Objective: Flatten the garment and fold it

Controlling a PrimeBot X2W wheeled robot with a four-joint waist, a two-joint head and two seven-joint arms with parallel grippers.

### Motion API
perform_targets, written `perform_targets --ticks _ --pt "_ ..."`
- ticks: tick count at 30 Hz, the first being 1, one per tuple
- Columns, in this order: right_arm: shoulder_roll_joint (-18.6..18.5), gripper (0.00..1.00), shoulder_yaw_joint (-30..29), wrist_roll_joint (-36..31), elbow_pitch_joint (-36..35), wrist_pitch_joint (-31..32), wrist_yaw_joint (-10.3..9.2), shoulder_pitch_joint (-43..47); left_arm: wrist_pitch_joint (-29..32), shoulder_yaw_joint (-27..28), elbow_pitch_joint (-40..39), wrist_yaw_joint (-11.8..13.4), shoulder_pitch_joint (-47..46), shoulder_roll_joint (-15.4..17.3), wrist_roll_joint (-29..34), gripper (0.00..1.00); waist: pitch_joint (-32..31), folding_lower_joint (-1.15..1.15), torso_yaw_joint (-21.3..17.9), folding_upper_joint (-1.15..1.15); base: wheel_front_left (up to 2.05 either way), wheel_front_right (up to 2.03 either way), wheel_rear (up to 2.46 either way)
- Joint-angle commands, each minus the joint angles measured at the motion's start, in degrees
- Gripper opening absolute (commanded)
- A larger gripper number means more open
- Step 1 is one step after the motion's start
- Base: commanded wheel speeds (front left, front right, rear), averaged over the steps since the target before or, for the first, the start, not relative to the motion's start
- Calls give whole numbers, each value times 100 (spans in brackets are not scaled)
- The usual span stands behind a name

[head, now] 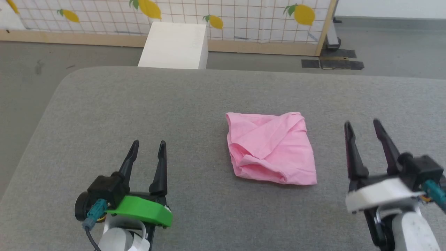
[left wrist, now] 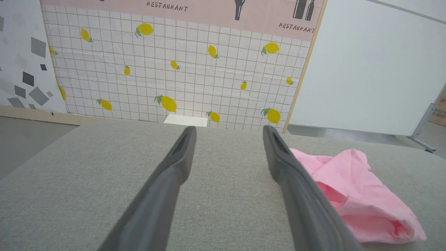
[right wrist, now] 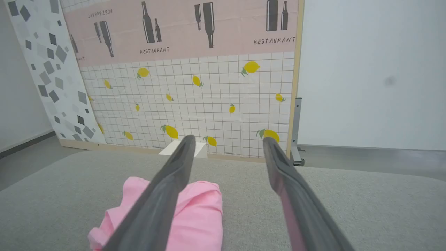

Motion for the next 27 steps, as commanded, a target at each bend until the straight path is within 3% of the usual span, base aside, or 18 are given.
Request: perform_targets --ticks 1,12,27 --pt "18 100 -21 -74 35 -70 -8 155 -22 19 -19 -38 103 -12 11 100 -46 0 -54 0 0 0 0" --pt "19 100 -217 -135 18 -272 -8 974 -22 79 81 -38 385 -12 8 100 -304 0 -182 0 0 0 0" --pt "20 100 -197 -71 -52 -250 -8 1118 -22 64 120 -38 506 -13 -30 100 -342 0 -256 0 0 0 0"
